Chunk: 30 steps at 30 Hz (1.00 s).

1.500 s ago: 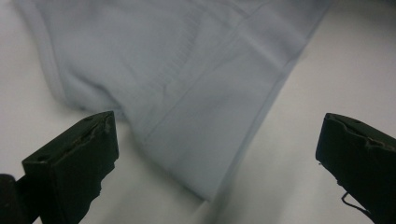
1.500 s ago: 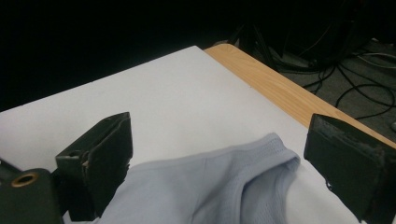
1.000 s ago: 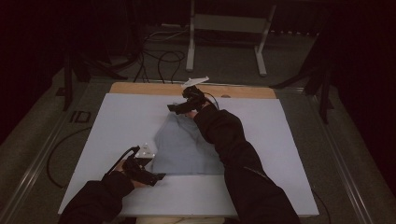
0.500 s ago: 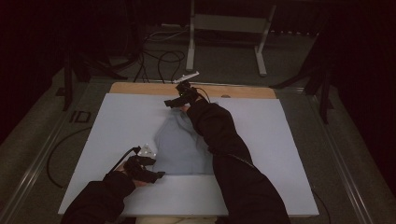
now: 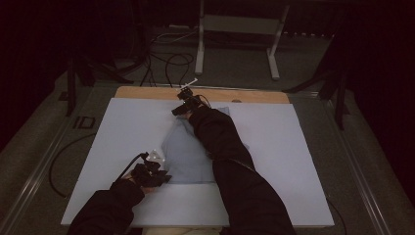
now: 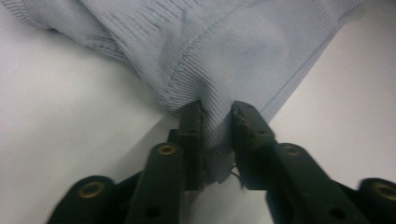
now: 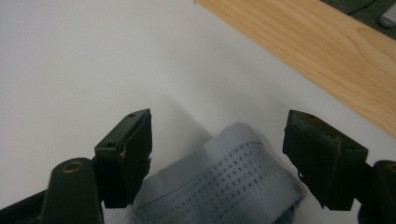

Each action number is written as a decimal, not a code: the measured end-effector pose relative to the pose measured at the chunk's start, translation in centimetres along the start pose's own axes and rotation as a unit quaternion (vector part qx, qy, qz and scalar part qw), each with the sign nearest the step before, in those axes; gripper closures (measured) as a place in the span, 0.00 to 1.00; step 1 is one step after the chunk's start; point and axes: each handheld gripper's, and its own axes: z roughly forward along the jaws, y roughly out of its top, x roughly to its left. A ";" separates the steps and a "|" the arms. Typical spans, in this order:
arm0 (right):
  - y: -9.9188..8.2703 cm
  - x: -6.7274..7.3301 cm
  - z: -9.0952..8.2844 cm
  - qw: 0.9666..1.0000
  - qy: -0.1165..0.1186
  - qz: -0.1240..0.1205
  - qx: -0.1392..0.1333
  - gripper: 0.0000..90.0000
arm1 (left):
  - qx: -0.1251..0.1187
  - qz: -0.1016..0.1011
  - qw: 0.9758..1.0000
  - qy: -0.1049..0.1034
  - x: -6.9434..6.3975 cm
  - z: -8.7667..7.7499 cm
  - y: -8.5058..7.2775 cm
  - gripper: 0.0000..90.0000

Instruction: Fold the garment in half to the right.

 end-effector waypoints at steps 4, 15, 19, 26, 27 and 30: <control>0.1 0.3 0.6 1.000 -0.011 -0.002 0.014 0.31 | -0.003 -0.002 1.000 0.000 0.0 0.0 0.1 0.90; -0.3 0.7 1.6 0.997 -0.046 -0.039 0.048 0.60 | -0.007 0.001 1.000 -0.003 0.0 -0.1 0.1 0.92; -0.3 0.6 1.5 0.996 -0.052 -0.045 0.054 0.73 | -0.009 0.002 1.000 -0.003 -0.1 -0.2 0.2 0.92; -0.1 0.7 1.3 0.995 -0.056 -0.053 0.063 0.88 | -0.012 0.001 1.000 -0.005 -0.1 -0.3 0.2 0.93; 0.2 0.6 0.9 0.995 -0.055 -0.055 0.062 0.96 | -0.014 -0.002 1.000 -0.008 -0.1 -0.3 0.2 0.93; 0.2 0.6 0.7 0.995 -0.051 -0.058 0.057 0.96 | -0.015 -0.003 1.000 -0.008 0.0 -0.3 0.2 0.94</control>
